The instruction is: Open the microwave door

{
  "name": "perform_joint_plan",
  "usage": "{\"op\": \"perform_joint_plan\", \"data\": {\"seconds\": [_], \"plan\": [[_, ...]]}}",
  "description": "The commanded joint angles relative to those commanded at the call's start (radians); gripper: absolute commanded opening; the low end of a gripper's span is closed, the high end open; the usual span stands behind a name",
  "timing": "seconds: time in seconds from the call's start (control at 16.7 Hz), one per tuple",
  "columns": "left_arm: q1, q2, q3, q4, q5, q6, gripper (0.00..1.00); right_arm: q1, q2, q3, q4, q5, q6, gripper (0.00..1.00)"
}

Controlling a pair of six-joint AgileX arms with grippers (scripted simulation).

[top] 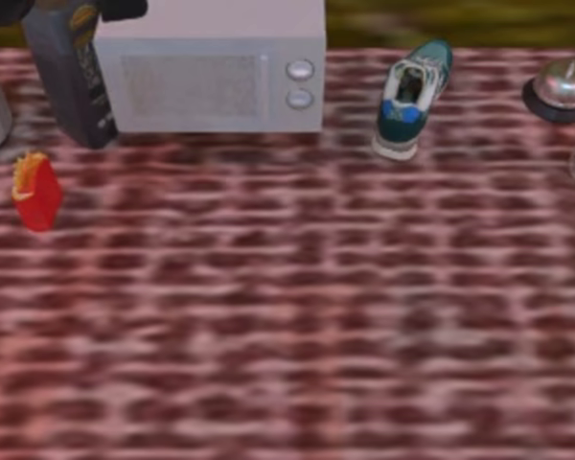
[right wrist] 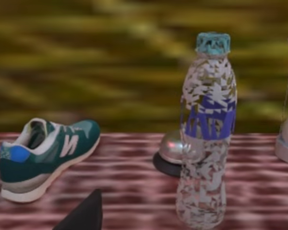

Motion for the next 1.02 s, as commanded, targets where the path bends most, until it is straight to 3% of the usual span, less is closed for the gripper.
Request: {"op": "perform_joint_plan", "data": {"seconds": [0.3, 0.54, 1.02], "plan": [[-0.111, 0.496, 0.517, -0.244, -0.057, -0.104, 1.0, 0.0, 0.0, 0.0, 0.0, 0.0, 0.0, 1.0], [-0.176, 0.772, 0.804, -0.384, -0.089, -0.162, 1.0, 0.0, 0.0, 0.0, 0.0, 0.0, 0.0, 1.0], [-0.209, 0.897, 0.936, -0.454, -0.103, -0.19, 1.0, 0.0, 0.0, 0.0, 0.0, 0.0, 0.0, 1.0]]}}
